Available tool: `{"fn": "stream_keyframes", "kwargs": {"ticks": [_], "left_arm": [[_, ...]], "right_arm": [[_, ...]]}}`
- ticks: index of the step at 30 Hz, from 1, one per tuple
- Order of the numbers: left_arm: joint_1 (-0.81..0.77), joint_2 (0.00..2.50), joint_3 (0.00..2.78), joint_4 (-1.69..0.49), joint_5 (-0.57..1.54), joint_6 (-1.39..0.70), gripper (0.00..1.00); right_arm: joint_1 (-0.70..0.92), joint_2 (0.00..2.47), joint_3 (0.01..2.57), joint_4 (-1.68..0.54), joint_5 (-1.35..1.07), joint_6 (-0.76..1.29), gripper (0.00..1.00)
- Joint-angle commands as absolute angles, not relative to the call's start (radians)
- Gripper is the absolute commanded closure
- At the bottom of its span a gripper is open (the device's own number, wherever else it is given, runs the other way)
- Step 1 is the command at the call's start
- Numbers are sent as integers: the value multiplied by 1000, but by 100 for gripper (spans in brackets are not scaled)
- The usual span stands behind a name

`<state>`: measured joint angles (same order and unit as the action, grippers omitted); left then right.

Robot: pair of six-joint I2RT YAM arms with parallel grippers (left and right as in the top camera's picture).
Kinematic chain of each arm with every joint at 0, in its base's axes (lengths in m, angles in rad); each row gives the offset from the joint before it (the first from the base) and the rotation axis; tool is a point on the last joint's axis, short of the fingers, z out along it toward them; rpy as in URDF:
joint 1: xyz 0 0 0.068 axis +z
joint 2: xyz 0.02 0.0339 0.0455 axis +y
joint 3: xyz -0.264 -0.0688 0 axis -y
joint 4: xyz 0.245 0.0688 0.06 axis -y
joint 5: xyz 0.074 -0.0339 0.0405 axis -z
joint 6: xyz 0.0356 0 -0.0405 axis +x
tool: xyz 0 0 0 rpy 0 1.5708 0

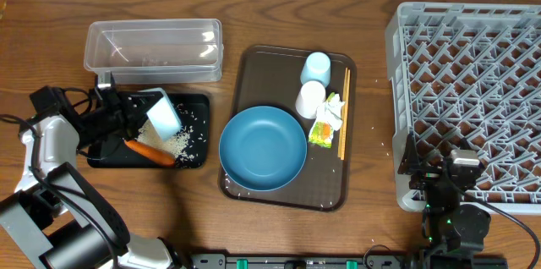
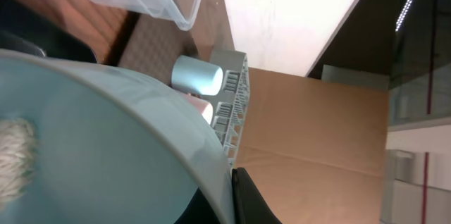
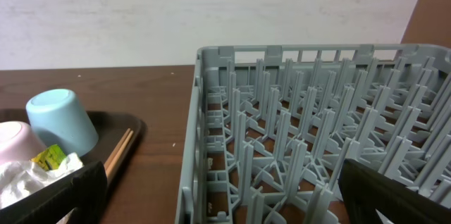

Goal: Sort waste into correct bins and load items into the dishwasher rack
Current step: 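Tip the rice bowl over the black tray to pour out rice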

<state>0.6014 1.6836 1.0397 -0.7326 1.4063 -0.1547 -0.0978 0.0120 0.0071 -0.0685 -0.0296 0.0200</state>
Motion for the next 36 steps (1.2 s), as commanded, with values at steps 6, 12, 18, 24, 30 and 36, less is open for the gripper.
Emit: {"fn": "stream_keyframes", "kwargs": {"ticks": [6,12,18,24,30,36], "left_arm": [[618,1678,1035,-742,1538,-198,94],[625,1678,1035,-796,1572,-199,94],[627,1678,1035,-802,1571,-199,94],[635,1678,1035,-818,1542,-223,94],[638,1678,1035,-792,1518,-222,94],[639,1678,1035,-778,1390,-170,94]], "right_arm": [[-104,7,5,-72,-31,10,1],[-104,7,5,-72,-31,10,1],[-104,7,5,-72,-31,10,1],[-104,7,5,-72,-31,10,1],[-104,7,5,-72,-31,10,1],[-104,7,5,-72,-31,10,1]]}}
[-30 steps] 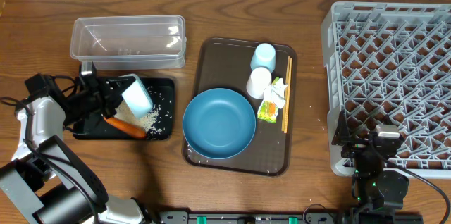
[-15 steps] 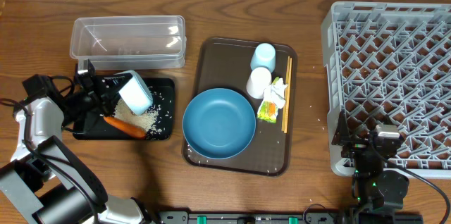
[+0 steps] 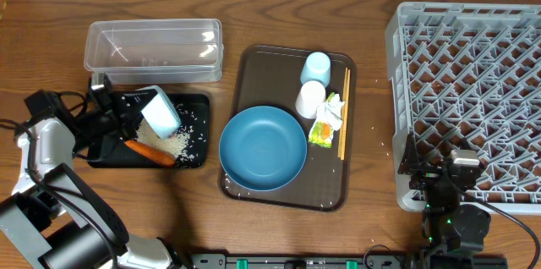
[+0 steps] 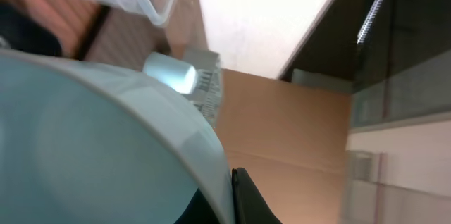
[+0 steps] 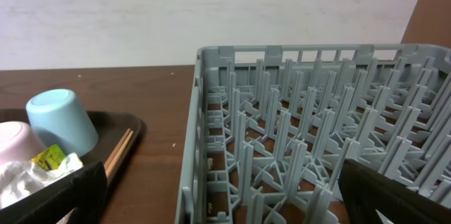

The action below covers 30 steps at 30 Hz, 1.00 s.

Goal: Sort waste into correct bins and load items into the dishwasher rack
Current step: 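Tip the rice bowl over the black tray to pour out rice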

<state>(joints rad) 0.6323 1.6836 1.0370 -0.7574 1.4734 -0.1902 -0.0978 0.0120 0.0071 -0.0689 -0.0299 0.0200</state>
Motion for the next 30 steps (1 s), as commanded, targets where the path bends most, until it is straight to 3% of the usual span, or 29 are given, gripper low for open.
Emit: {"fn": "stream_keyframes", "kwargs": {"ticks": [1,3,6,10,16,20,26,30], "left_arm": [[639,1678,1035,-804,1394,-164,94],[636,1678,1035,-796,1376,-102,94],[636,1678,1035,-789,1156,-130,94],[631,1678,1035,-886,1304,46,94],[632,1678,1035,-863,1446,56,94],[632,1678,1035,-825,1173,-65,94],[632,1678,1035,-952,1569,153,94],[632,1678,1035,-868,1436,139,94]], "right_arm": [[-104,7,5,-72,-31,10,1],[-104,7,5,-72,-30,10,1],[-104,7,5,-71,-30,10,1],[-104,7,5,-71,-31,10,1],[-104,7,5,-71,-31,10,1],[-104,7,5,-72,-31,10,1],[-104,7,5,-72,-31,10,1],[-104,7,5,-72,-31,10,1]]}}
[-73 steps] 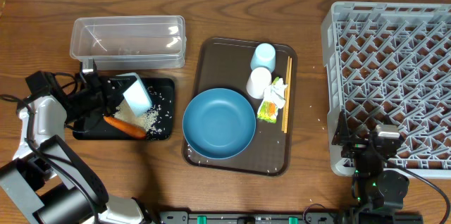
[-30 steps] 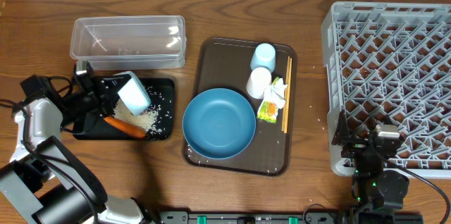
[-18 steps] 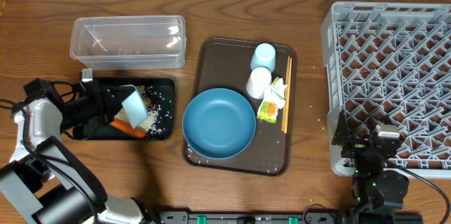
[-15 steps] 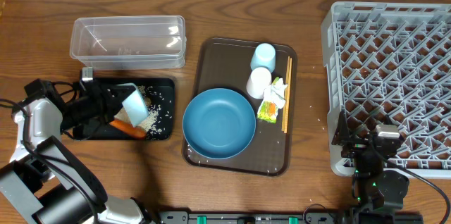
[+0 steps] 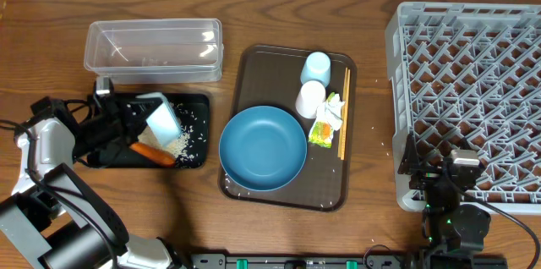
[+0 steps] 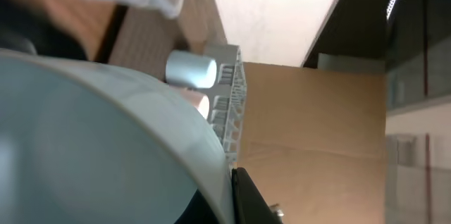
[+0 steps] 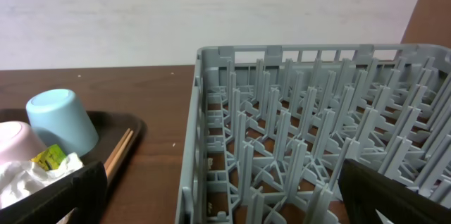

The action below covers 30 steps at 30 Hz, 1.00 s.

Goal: Sort waste into correct bins and load items into the dishwasher rack
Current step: 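Tip the rice bowl over the black tray to pour out rice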

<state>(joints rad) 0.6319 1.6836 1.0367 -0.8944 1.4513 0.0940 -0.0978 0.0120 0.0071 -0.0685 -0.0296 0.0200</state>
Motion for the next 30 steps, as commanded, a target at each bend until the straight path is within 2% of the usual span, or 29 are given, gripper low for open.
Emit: {"fn": "stream_keyframes", "kwargs": {"ticks": [1,3,7,9,11,14,19,22,25,27,30], "left_arm": [[632,1678,1035,-862,1376,109,94],[632,1678,1035,-876,1345,31,94],[629,1678,1036,-921,1573,20,94],[627,1678,1036,-898,1565,30,94],[627,1678,1036,-850,1464,95,94],[627,1679,1036,-830,1258,-21,94],[624,1679,1036,-873,1459,24,94],[624,1679,1036,-853,1449,27,94],[622,1679,1036,-907,1566,26,94],[620,1678,1037,-900,1564,38,94],[622,1678,1036,-856,1410,19,94]], "right_arm": [[-104,7,5,-72,-30,10,1],[-104,7,5,-72,-31,10,1],[-104,7,5,-72,-31,10,1],[-104,7,5,-72,-31,10,1],[-104,7,5,-72,-30,10,1],[-104,7,5,-72,-30,10,1],[-104,7,5,-72,-31,10,1],[-104,7,5,-72,-30,10,1],[-104,7,5,-72,-30,10,1],[-104,7,5,-72,-31,10,1],[-104,7,5,-72,-31,10,1]]}}
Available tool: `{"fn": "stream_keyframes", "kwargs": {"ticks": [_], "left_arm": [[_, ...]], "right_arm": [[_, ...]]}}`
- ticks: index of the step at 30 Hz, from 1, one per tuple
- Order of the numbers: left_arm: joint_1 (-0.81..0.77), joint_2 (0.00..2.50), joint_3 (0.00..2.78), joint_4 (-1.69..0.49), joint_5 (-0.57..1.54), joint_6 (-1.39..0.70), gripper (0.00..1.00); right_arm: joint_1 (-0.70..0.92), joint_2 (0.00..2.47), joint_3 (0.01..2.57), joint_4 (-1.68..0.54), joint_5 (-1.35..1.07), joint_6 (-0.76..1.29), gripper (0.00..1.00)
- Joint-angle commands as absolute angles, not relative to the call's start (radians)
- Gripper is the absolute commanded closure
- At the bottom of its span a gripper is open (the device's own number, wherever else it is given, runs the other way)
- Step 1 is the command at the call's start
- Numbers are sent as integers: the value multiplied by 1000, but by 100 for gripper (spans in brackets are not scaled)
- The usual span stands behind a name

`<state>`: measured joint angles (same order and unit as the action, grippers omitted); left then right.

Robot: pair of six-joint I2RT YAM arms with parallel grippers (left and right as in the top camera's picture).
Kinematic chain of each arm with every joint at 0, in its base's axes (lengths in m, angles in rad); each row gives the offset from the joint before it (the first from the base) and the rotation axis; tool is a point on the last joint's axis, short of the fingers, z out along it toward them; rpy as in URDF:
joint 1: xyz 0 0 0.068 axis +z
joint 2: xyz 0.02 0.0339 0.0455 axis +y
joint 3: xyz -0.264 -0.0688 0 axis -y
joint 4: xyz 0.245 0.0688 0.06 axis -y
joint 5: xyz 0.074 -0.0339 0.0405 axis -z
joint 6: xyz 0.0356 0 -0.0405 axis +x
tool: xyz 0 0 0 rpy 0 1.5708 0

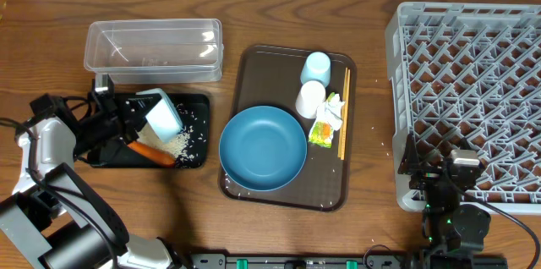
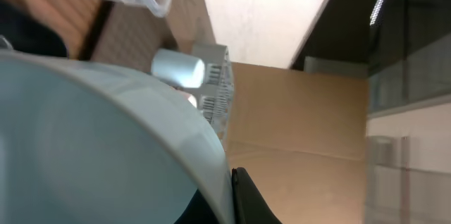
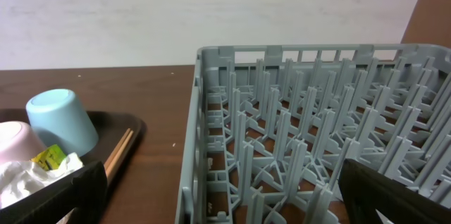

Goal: Sort waste into correct bins and load items into the dishwasher rack
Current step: 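Tip the rice bowl over the black tray to pour out rice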

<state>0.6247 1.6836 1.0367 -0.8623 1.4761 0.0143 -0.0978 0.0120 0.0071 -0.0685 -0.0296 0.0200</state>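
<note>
My left gripper (image 1: 133,122) is shut on the rim of a light blue bowl (image 1: 162,114), held tilted over the black bin (image 1: 196,100) that holds rice and a carrot (image 1: 150,151). In the left wrist view the bowl (image 2: 91,146) fills the lower left, its rim pinched at my left gripper (image 2: 227,206). A blue plate (image 1: 263,148), blue cup (image 1: 315,68), pale pink cup (image 1: 311,98), wrappers (image 1: 325,122) and chopsticks (image 1: 343,117) lie on the brown tray (image 1: 254,66). My right gripper (image 3: 225,203) stands open at the grey dishwasher rack (image 1: 473,83).
A clear plastic container (image 1: 153,49) stands behind the black bin. The right wrist view shows the rack's near corner (image 3: 211,111), the blue cup (image 3: 62,122) and the chopsticks (image 3: 117,155) to its left. Scattered rice grains lie on the table between tray and rack.
The bowl in my left gripper has shifted slightly up and back over the black bin, and the wrist has tilted a little. The right arm has not moved.
At first the bowl hung tilted over the black bin with a clump of rice still inside it. At the later moments no rice shows in the bowl, which has stayed over the bin with small shifts. The right gripper stayed open by the rack.
</note>
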Motion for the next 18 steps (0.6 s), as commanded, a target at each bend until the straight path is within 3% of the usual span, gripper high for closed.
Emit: {"fn": "stream_keyframes", "kwargs": {"ticks": [1,4,10,18], "left_arm": [[621,1678,1036,-876,1408,8,94],[613,1678,1036,-944,1575,137,94],[609,1678,1036,-959,1572,149,94],[597,1678,1036,-930,1388,32,94]], "right_arm": [[-104,7,5,-72,-31,10,1],[-104,7,5,-72,-31,10,1],[-104,7,5,-72,-30,10,1],[-104,7,5,-71,-30,10,1]]}}
